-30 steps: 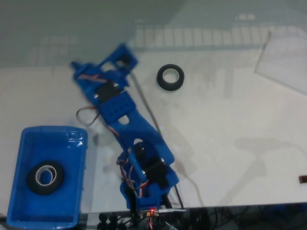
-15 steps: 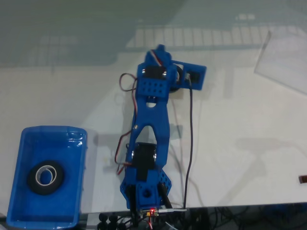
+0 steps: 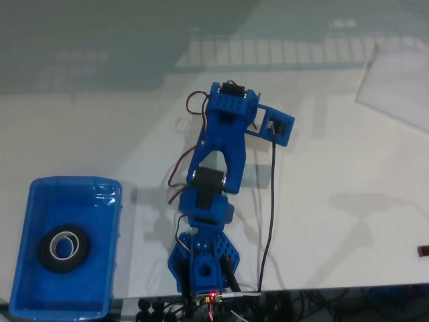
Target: Grasp all tape and put them in the bin.
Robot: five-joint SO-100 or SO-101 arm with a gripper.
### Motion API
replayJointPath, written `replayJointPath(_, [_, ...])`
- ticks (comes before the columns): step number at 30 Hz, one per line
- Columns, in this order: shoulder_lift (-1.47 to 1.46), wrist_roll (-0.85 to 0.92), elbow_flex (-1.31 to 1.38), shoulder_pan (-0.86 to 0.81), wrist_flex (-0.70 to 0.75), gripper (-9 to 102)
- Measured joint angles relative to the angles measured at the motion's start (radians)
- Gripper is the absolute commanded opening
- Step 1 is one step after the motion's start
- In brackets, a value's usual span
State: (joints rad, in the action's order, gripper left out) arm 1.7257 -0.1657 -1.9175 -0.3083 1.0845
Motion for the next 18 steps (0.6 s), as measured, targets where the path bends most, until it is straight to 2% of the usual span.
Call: replayJointPath(18, [-0.364, 0.0, 0.265, -0.011, 0.057, 25])
